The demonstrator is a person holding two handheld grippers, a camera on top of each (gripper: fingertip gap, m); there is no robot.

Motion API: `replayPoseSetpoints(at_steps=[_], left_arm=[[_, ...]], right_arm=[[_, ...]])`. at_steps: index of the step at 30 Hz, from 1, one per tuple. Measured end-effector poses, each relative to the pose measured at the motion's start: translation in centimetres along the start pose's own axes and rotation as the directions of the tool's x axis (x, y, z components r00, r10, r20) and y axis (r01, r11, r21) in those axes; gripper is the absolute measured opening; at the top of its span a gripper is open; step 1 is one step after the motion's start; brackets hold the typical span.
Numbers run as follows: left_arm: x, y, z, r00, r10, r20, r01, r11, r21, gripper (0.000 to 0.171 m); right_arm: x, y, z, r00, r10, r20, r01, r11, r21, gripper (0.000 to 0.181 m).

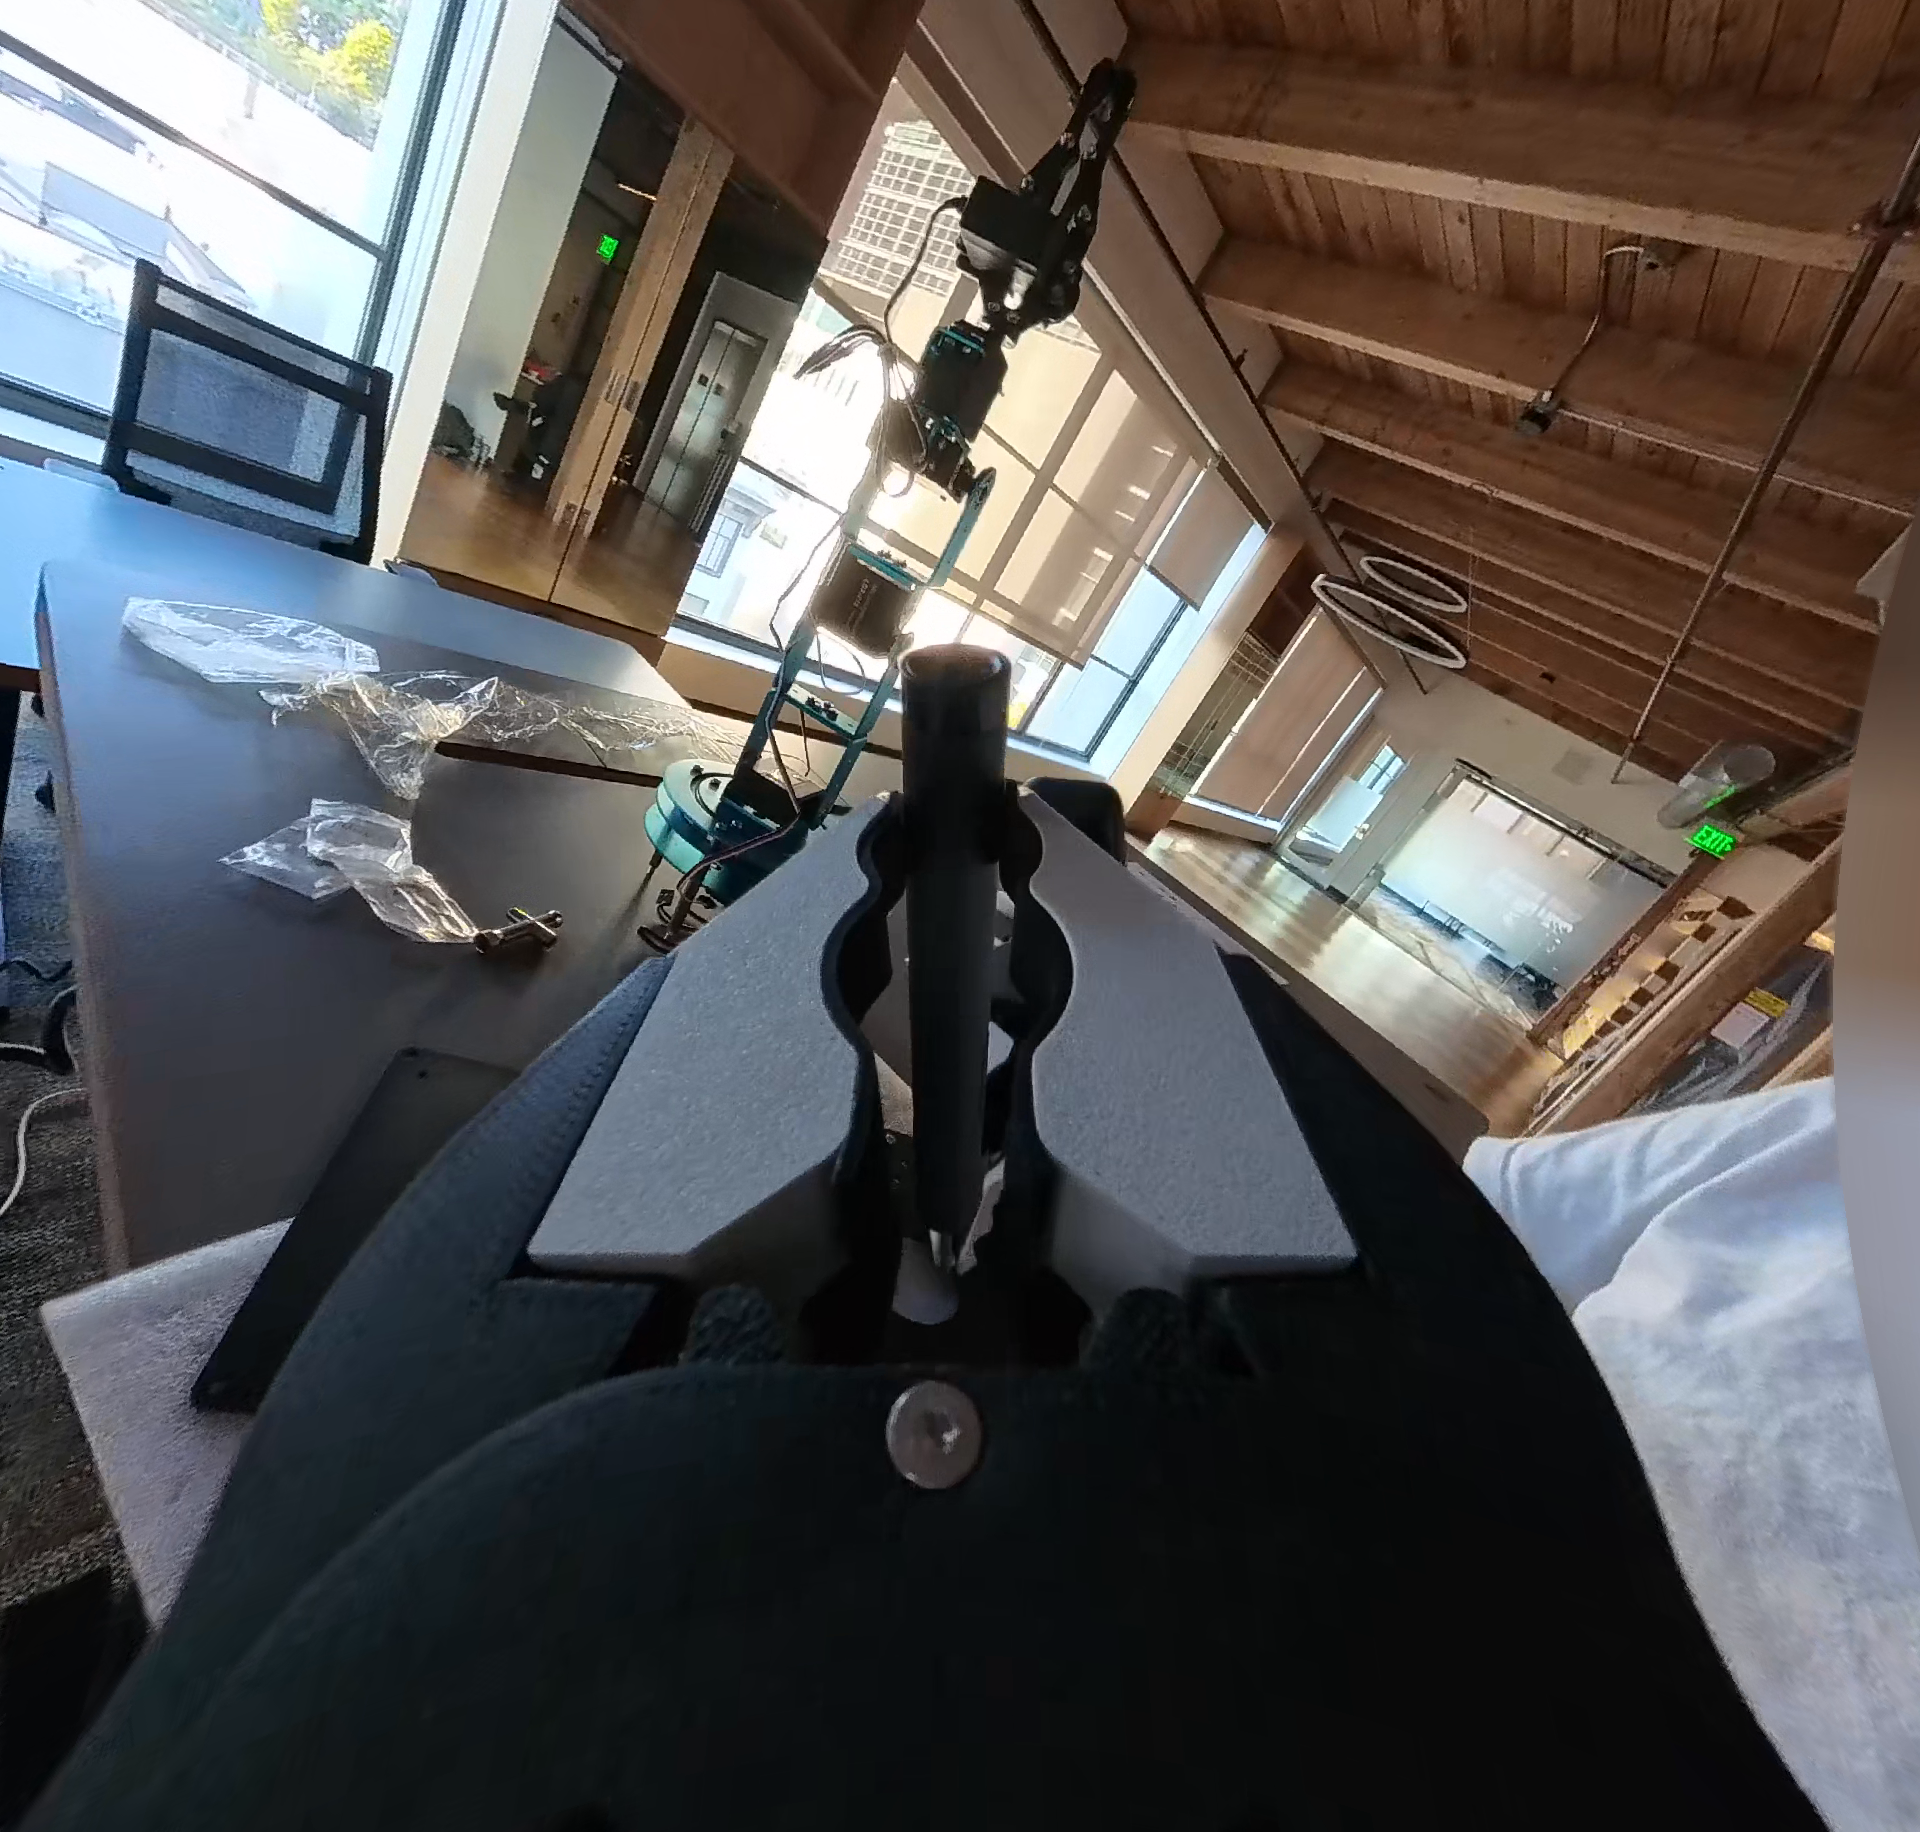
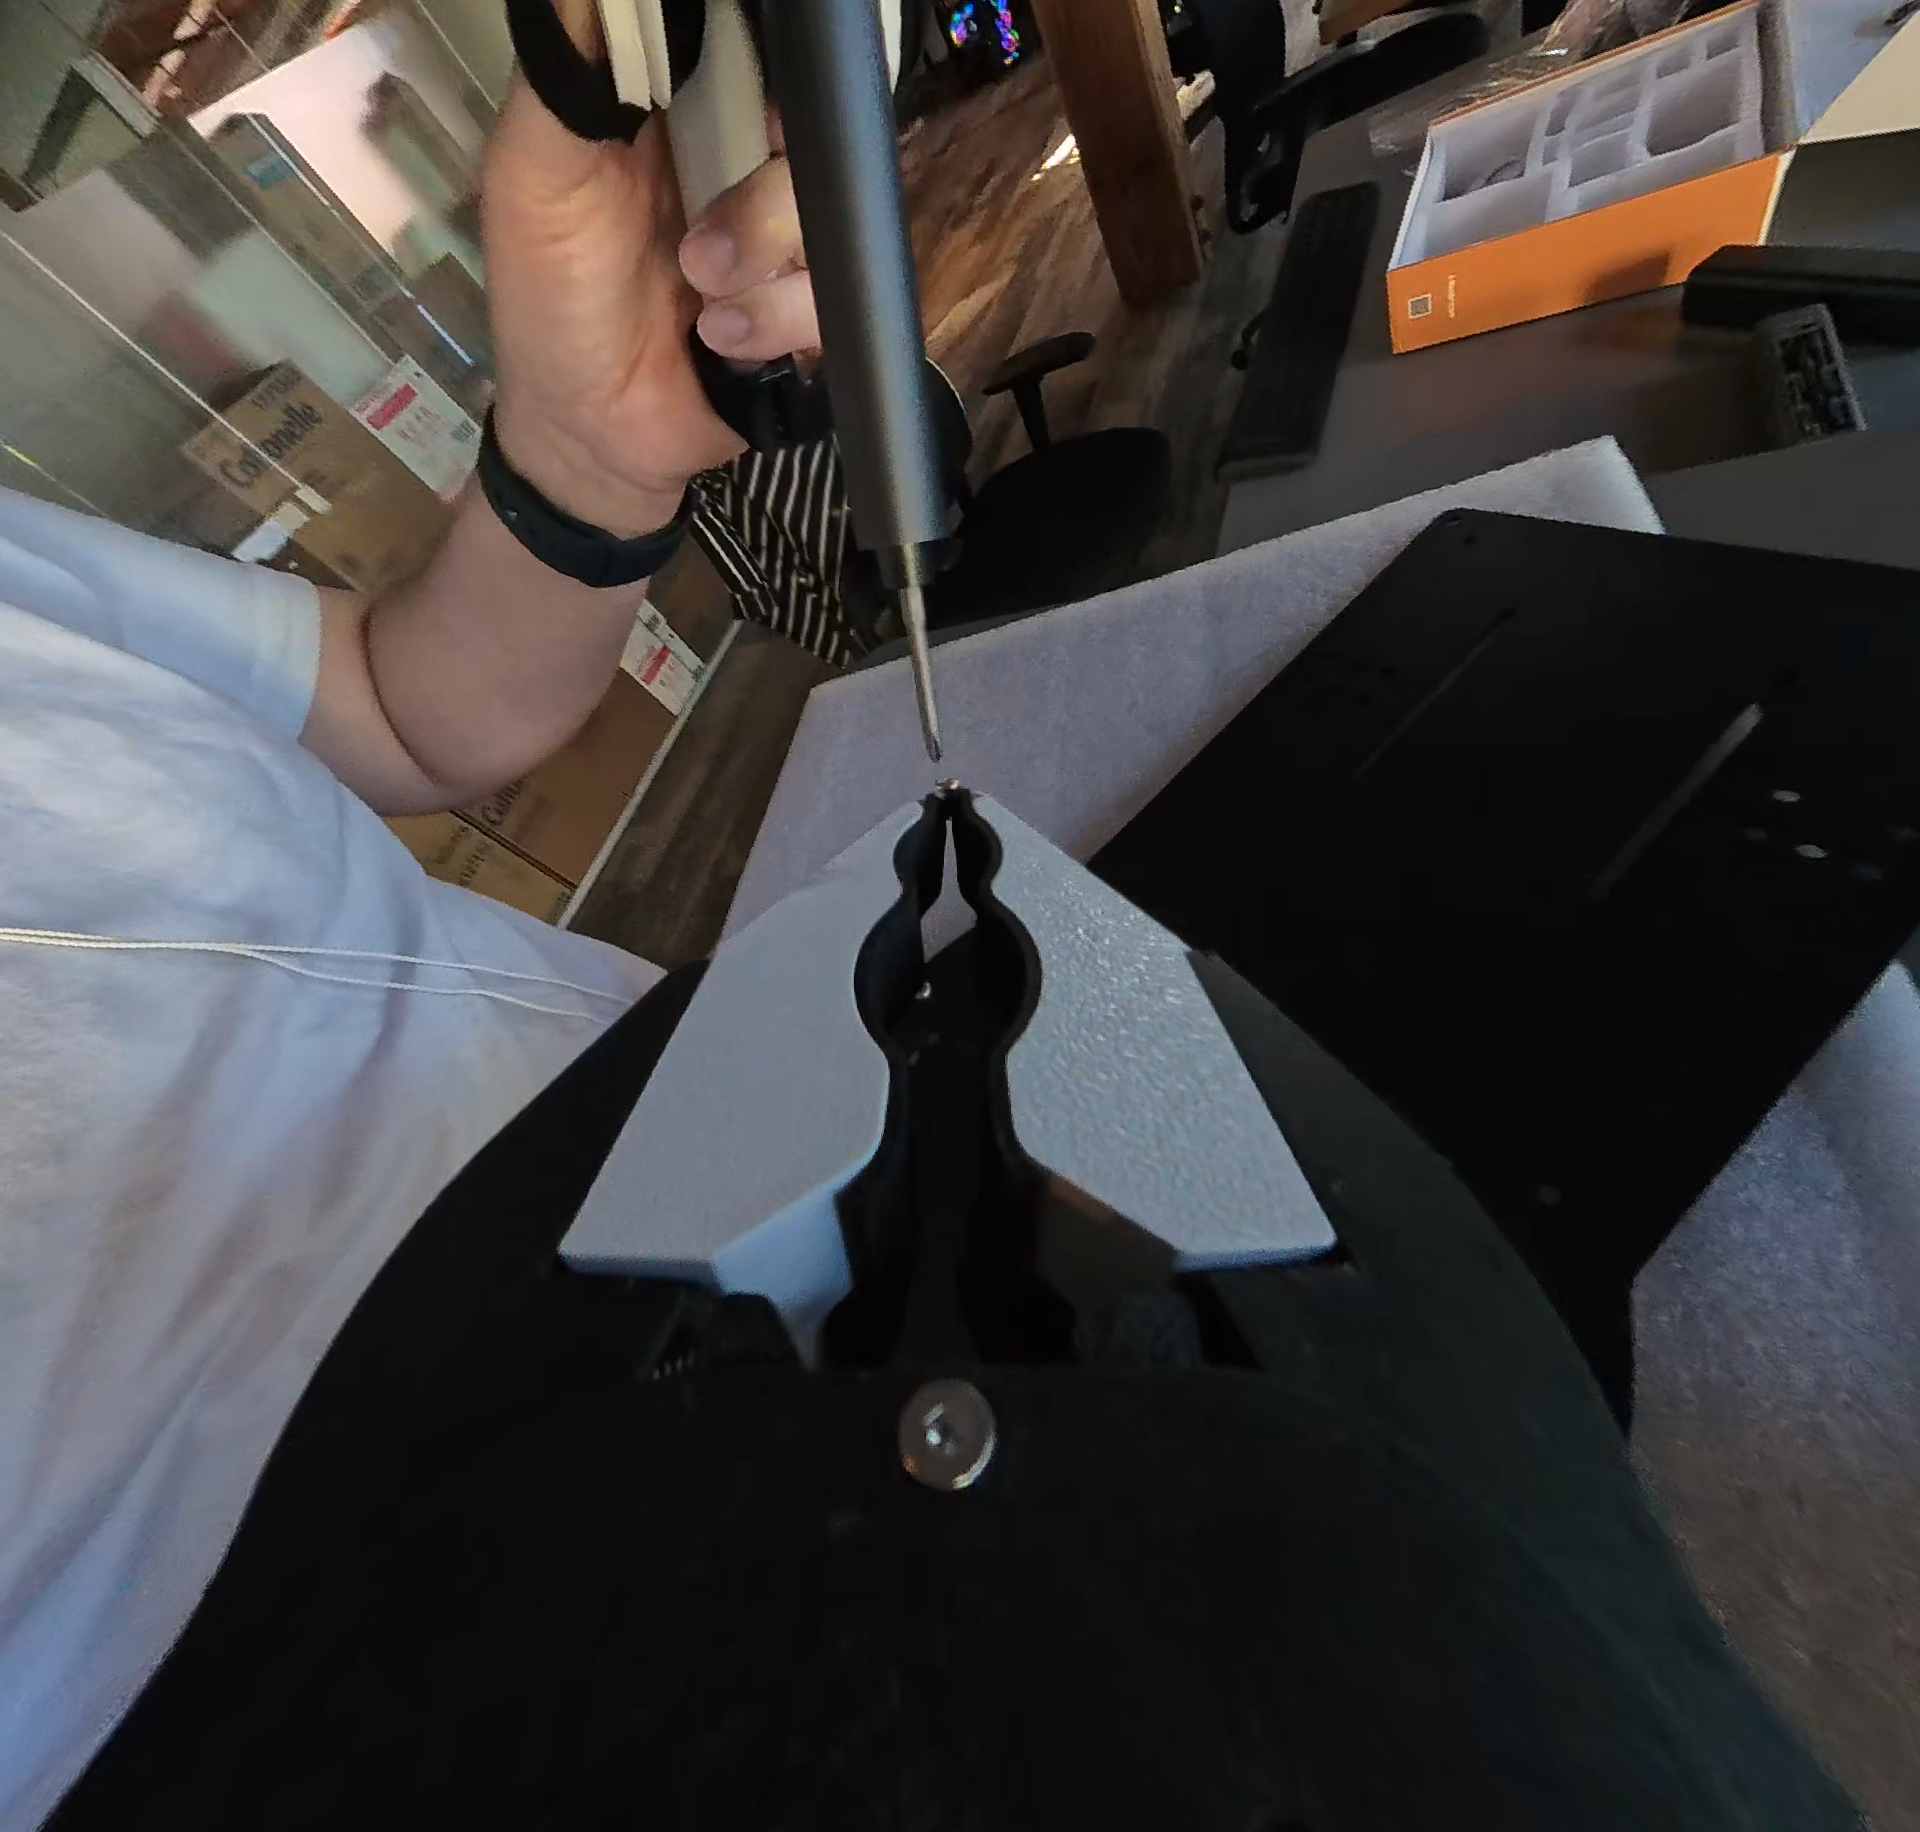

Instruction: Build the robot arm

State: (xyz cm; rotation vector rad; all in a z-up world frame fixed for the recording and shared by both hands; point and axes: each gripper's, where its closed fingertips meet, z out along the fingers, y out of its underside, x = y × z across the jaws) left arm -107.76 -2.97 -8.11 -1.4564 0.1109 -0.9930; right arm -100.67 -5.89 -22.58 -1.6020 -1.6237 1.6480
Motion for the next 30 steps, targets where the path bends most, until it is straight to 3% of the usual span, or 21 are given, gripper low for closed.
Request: replayPoseSetpoints(at_steps=[11,17,20,24,30], left_arm=[[-0.2,0.1,0.8,1.0,0.013,0.009,-0.013,1.0,-0.018,0.015],[-1.7,0.4,-0.6,0.997,0.047,0.066,-0.046,0.999,-0.022,0.015],[-2.7,-0.4,-2.8,0.995,0.032,0.098,-0.034,0.999,0.021,0.015],[-3.2,-0.7,-4.3,0.997,-0.003,0.079,0.0,0.999,0.047,0.015],[-5.3,1.9,-4.2,0.99,-0.026,0.14,0.025,1.0,0.005,0.016]], right_arm=[[0.3,0.0,0.3,0.999,0.034,0.03,-0.035,0.999,0.027,0.0],[1.6,2.0,1.1,0.987,-0.074,-0.142,0.056,0.99,-0.127,0.0],[1.7,2.6,2.0,0.956,-0.169,-0.238,0.109,0.963,-0.245,0.01],[1.1,1.9,3.0,0.948,-0.207,-0.243,0.137,0.951,-0.276,0.011],[2.4,2.0,3.9,0.939,-0.178,-0.294,0.068,0.934,-0.351,0.014]])
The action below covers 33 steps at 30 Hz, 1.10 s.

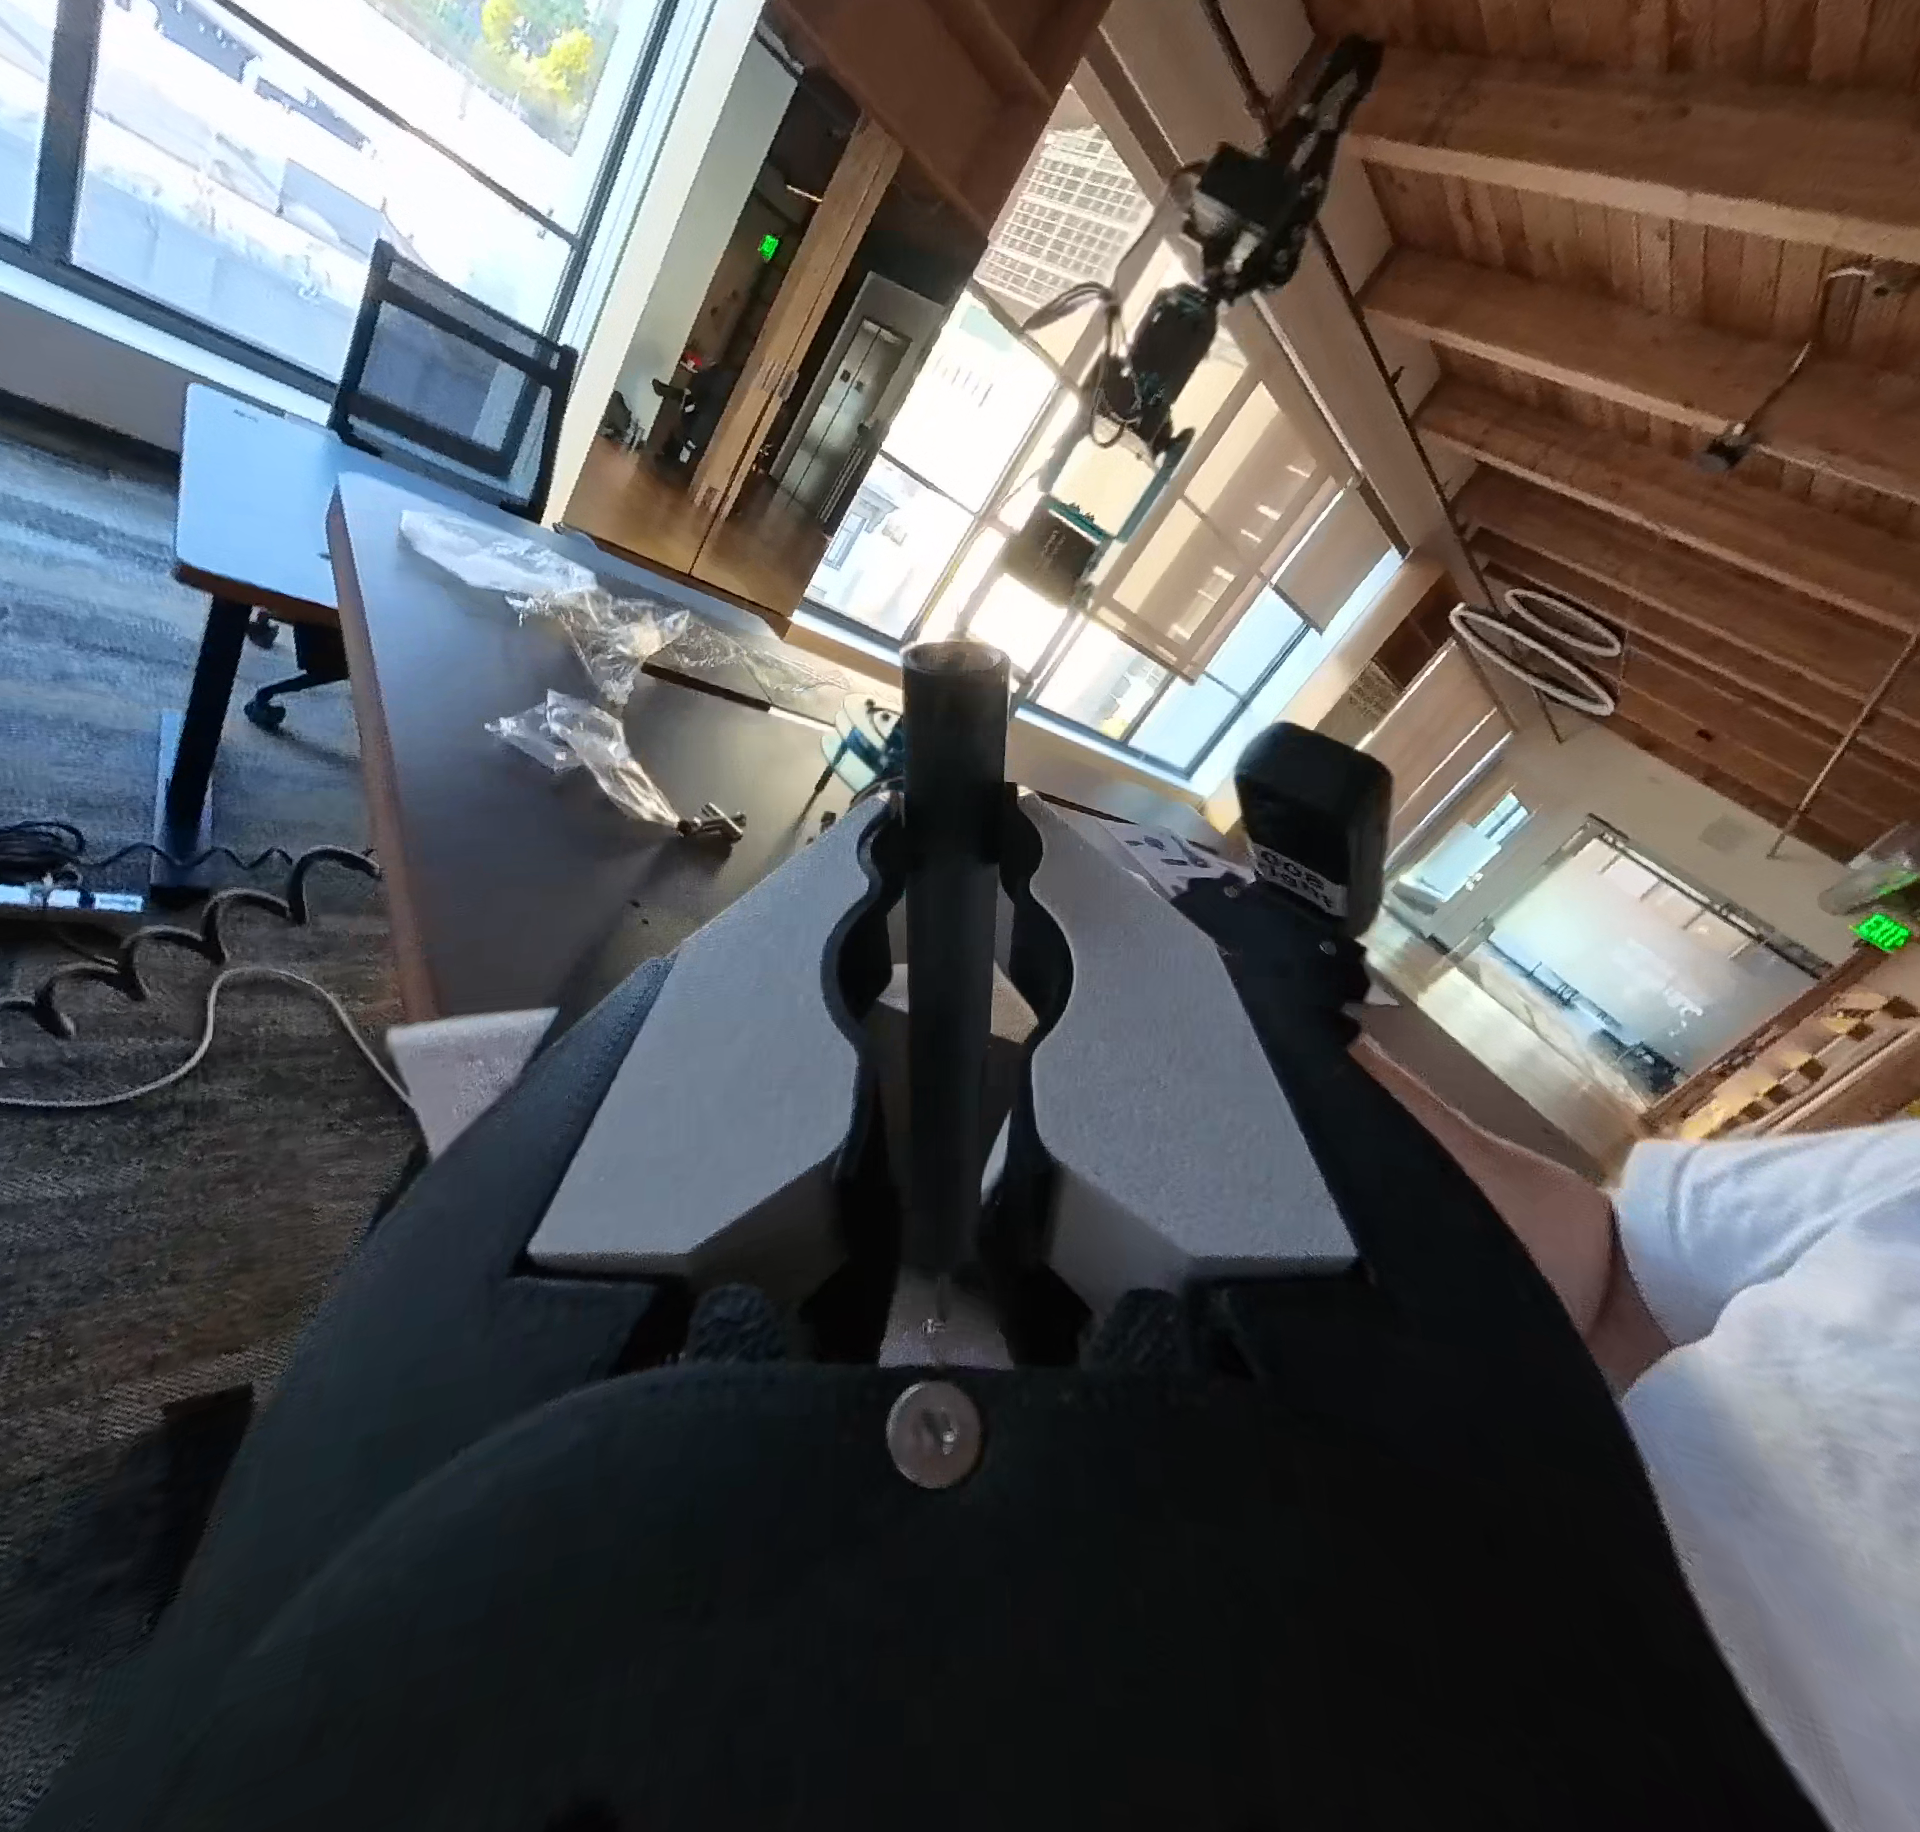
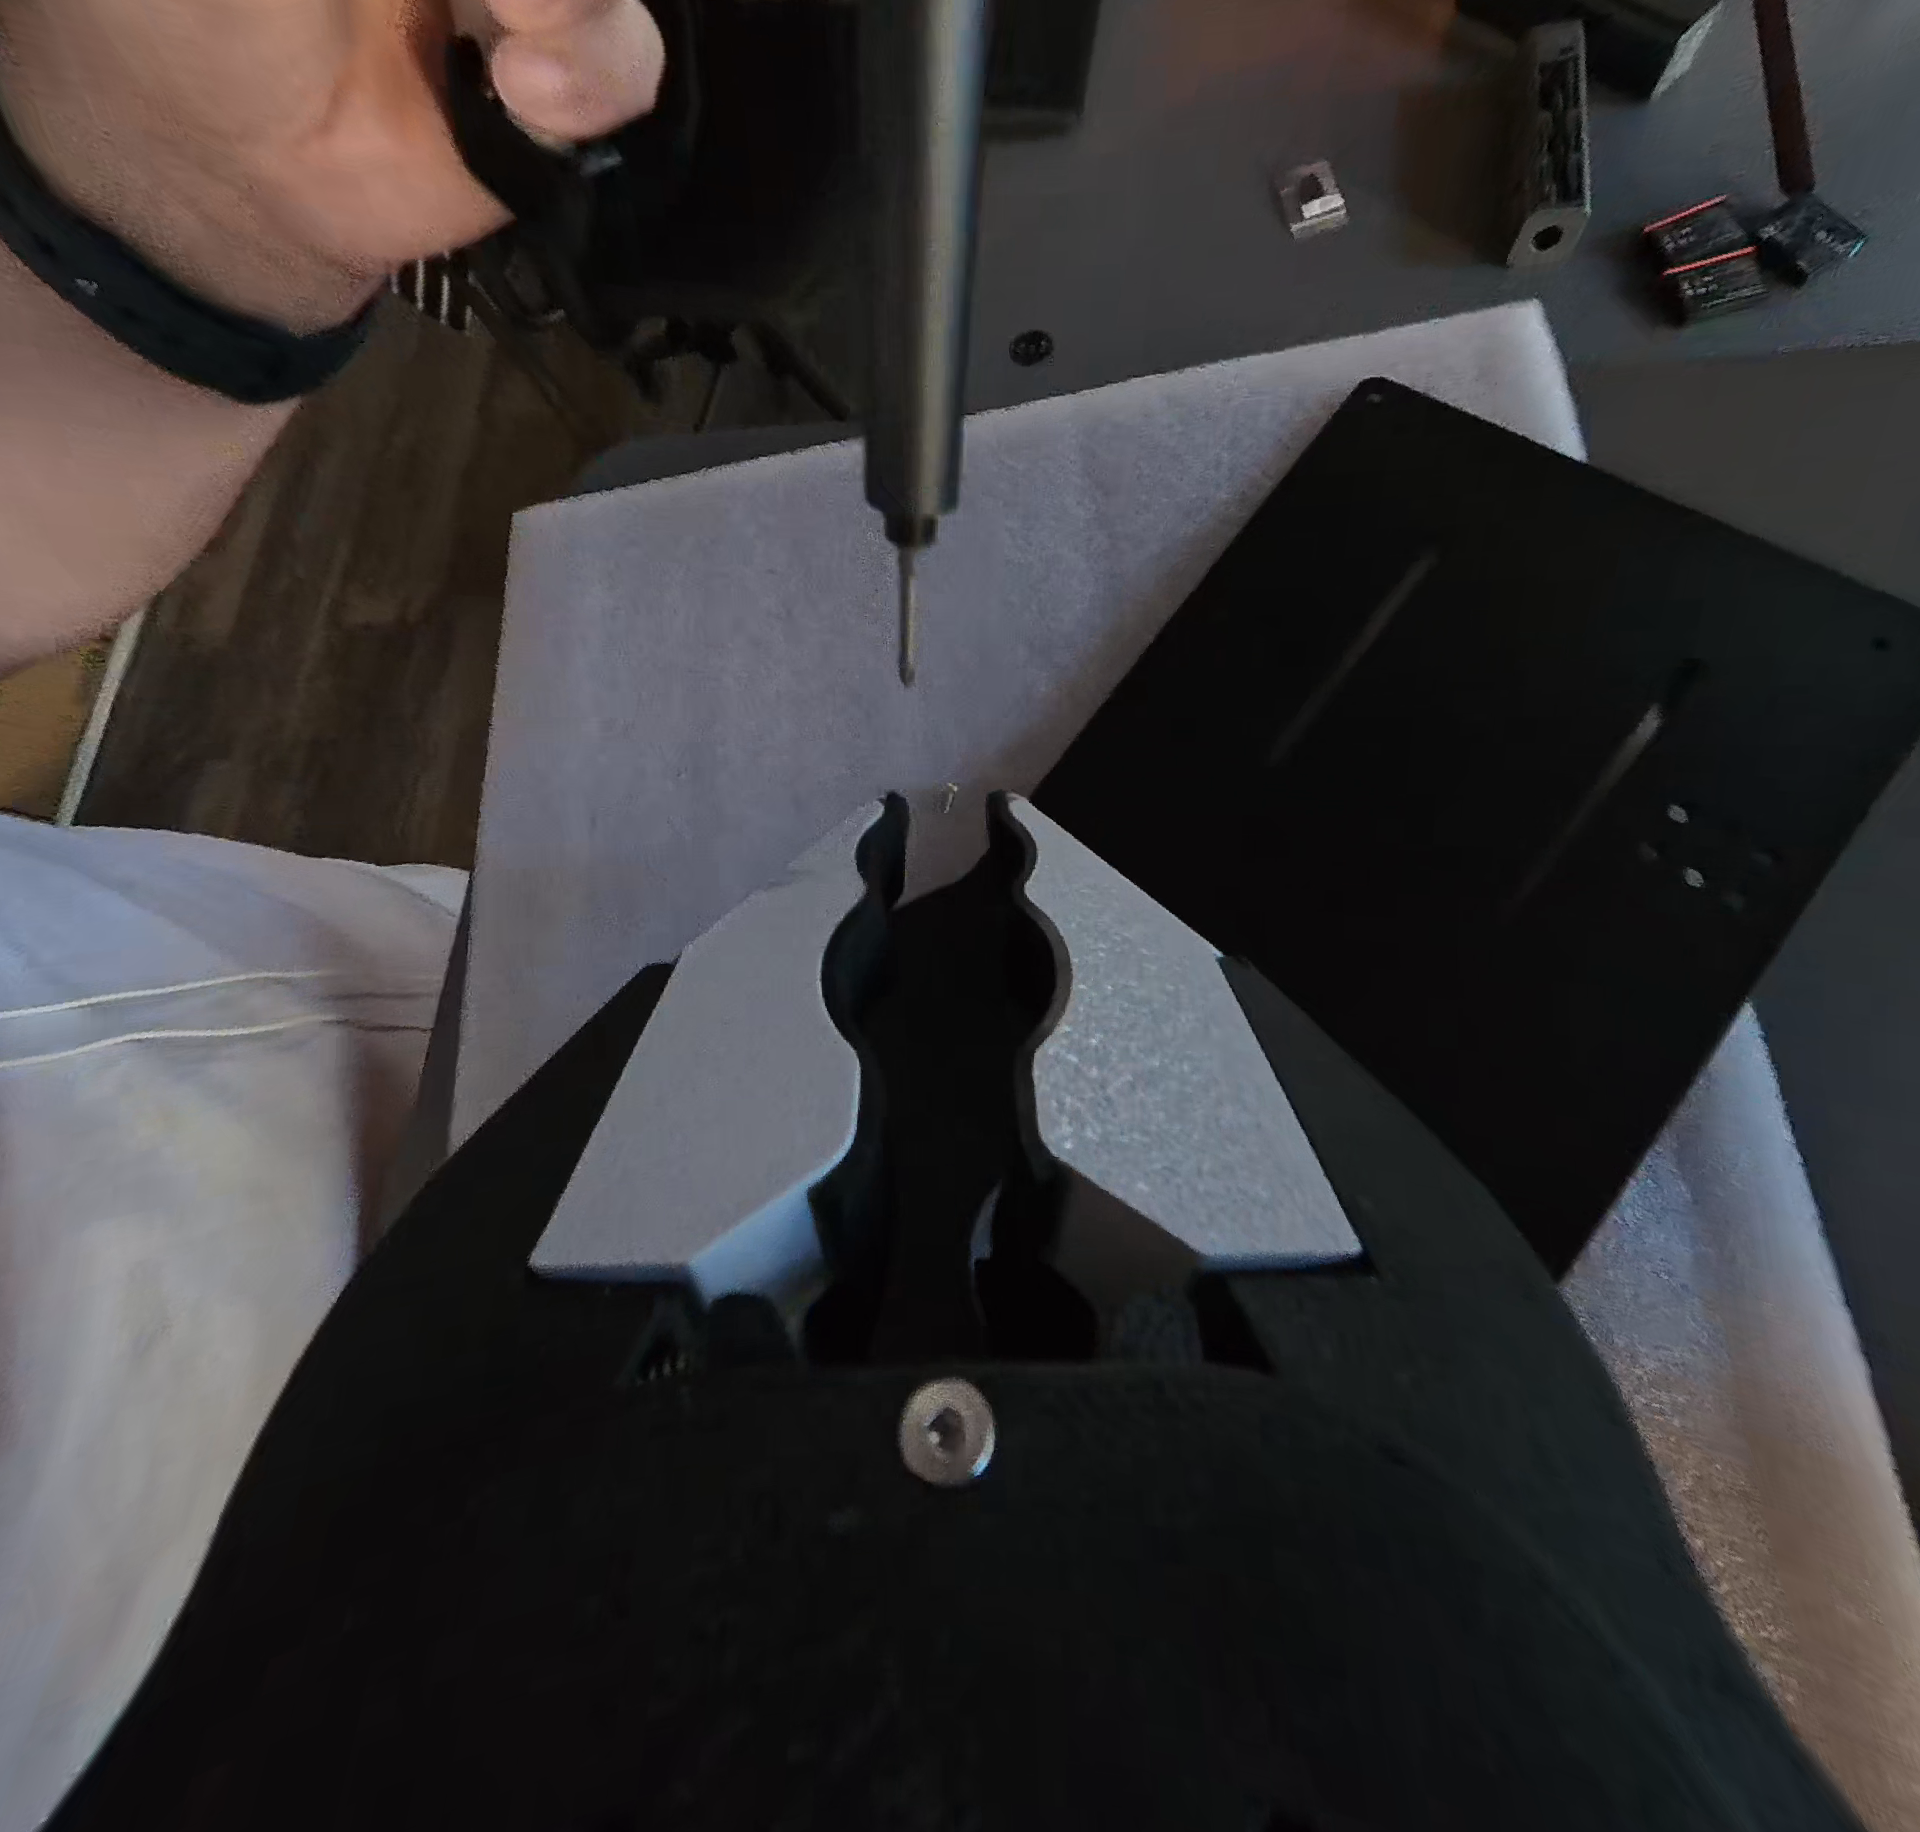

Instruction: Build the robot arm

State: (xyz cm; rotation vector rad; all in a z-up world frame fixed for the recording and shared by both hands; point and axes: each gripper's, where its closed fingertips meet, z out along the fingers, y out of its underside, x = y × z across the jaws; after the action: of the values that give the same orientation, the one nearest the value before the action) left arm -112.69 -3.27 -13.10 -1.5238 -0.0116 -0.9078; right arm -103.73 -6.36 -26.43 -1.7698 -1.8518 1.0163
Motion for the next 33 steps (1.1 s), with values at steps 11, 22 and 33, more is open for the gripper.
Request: replayPoseSetpoints(at_steps=[11,22,33], left_arm=[[-0.5,0.1,-0.8,1.0,-0.009,0.011,0.009,1.0,0.011,0.015],[-0.4,-0.7,-1.4,0.999,-0.038,0.001,0.037,0.998,0.052,0.016],[3.0,-3.1,-0.6,0.991,-0.081,-0.108,0.096,0.984,0.148,0.015]], right_arm=[[0.1,1.8,3.0,0.981,-0.049,-0.19,0.007,0.977,-0.214,0.008],[0.0,1.3,3.3,0.977,-0.126,-0.171,0.091,0.976,-0.197,0.001],[-1.9,-2.7,-1.6,0.998,0.038,-0.046,-0.019,0.933,0.36,0.001]])
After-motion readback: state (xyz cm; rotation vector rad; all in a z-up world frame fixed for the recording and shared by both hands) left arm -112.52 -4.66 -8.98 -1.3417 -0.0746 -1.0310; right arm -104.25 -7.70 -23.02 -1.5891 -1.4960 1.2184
